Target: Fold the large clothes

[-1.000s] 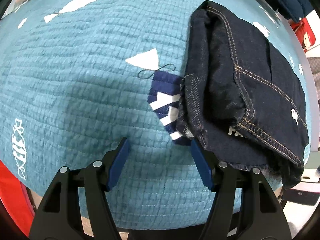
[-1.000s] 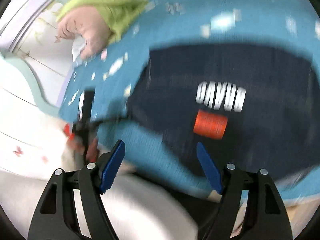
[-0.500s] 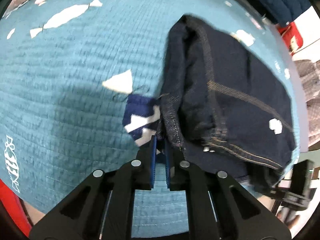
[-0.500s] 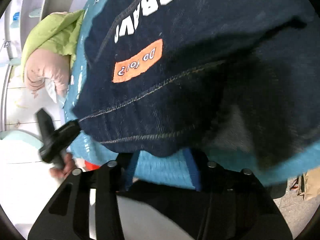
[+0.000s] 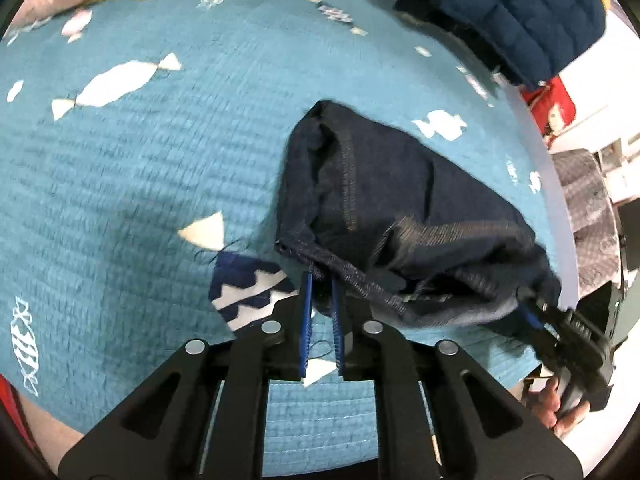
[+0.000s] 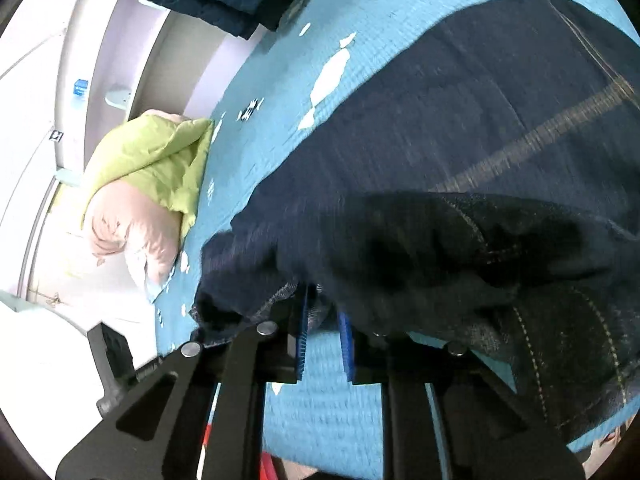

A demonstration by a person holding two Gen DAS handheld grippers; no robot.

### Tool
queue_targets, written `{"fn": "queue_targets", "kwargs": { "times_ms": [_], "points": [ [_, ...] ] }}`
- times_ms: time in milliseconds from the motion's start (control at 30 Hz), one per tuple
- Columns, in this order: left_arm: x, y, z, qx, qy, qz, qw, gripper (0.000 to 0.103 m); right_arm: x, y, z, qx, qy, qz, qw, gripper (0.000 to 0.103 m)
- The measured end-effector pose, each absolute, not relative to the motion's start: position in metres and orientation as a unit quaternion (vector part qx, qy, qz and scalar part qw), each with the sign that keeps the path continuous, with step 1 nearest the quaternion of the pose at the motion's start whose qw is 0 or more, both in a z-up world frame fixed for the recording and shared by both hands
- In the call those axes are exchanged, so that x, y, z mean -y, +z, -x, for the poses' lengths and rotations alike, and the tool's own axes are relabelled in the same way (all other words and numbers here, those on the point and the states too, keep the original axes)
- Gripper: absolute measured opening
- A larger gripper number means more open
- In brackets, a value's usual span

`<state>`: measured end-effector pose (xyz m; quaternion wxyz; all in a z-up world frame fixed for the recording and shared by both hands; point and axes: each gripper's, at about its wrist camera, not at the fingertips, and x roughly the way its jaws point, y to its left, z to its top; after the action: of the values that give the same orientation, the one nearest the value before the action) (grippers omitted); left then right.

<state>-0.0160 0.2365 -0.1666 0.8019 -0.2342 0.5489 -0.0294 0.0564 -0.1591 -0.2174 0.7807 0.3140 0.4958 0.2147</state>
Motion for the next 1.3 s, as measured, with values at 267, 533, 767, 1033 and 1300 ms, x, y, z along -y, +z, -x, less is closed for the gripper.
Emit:
{"fn": "queue_targets", "kwargs": {
  "times_ms": [267, 533, 767, 1033, 1300],
  "points": [
    [-0.216, -0.199, 0.032, -0.600, -0.040, 0.216, 0.769, 0.015, 0.158, -0.237, -0.103, -0.507, 0.189, -0.301, 0.785, 0.008],
    [-0.196, -0.223, -0.001, -0.587, -0.092, 0.265, 0.759, 0.025, 0.156, -0.235, -0.109, -0.522, 0.201, -0.308, 0.770, 0.009],
    [-0.197, -0.200, -0.005, -0.524, -0.144, 0.301, 0.784, 0.062, 0.155, -0.233, -0.112, -0.533, 0.210, -0.308, 0.759, 0.009],
    [-0.208, -0.207, -0.014, -0.537, -0.130, 0.307, 0.775, 0.075, 0.154, -0.231, -0.111, -0.538, 0.214, -0.311, 0.754, 0.011],
    [-0.226, -0.209, -0.004, -0.509, -0.124, 0.348, 0.778, 0.021, 0.153, -0.230, -0.111, -0.540, 0.215, -0.310, 0.752, 0.012]
  ]
}}
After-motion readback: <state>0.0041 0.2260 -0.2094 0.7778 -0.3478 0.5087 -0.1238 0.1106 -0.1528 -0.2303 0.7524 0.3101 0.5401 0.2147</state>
